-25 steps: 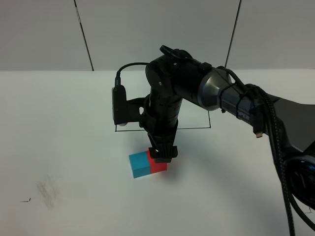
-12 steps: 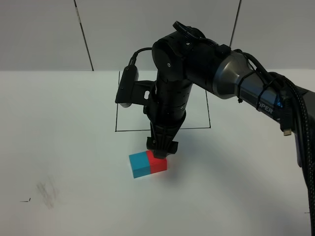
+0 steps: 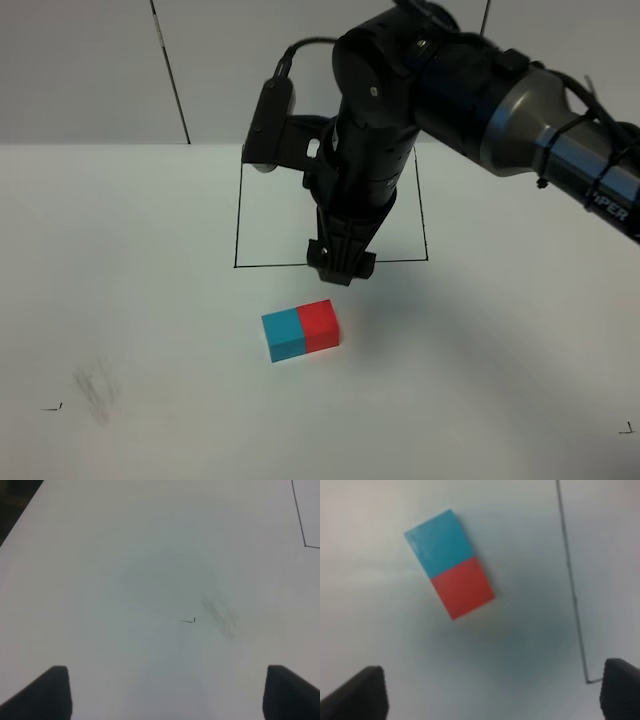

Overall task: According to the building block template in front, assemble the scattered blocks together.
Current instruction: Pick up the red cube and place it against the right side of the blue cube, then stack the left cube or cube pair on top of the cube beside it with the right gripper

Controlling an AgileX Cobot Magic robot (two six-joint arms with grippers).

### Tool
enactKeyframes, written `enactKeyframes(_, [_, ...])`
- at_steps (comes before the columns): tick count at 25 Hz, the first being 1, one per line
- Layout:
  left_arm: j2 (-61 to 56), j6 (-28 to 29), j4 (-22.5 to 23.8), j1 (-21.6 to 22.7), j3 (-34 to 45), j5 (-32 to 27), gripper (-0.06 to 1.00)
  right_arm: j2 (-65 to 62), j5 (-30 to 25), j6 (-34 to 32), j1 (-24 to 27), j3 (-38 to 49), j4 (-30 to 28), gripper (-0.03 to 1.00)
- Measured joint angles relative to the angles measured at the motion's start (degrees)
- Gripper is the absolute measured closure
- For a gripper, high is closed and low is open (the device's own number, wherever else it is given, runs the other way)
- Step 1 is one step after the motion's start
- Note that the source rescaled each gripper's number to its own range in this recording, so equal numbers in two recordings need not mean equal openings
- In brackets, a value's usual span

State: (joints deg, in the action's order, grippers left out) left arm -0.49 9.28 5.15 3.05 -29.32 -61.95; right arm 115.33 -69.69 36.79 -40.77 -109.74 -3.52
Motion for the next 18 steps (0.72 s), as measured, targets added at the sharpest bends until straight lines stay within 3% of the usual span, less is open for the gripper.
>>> enactKeyframes(4, [0.00,0.00,0.00,0.00,0.00,0.00,-0.06,-3.96,-0.06,-3.11,1.97,0.06,-2.22,0.10])
enactKeyframes(11, [0.00,0.00,0.00,0.00,0.00,0.00,-0.06,-14.71,-0.16,-6.34,10.50,0.08,-2.26,0.10])
enactKeyframes(18, [0.00,0.00,0.00,0.00,0.00,0.00,-0.06,-30.64,-0.16,-8.04,13.92,0.08,-4.85,0.10])
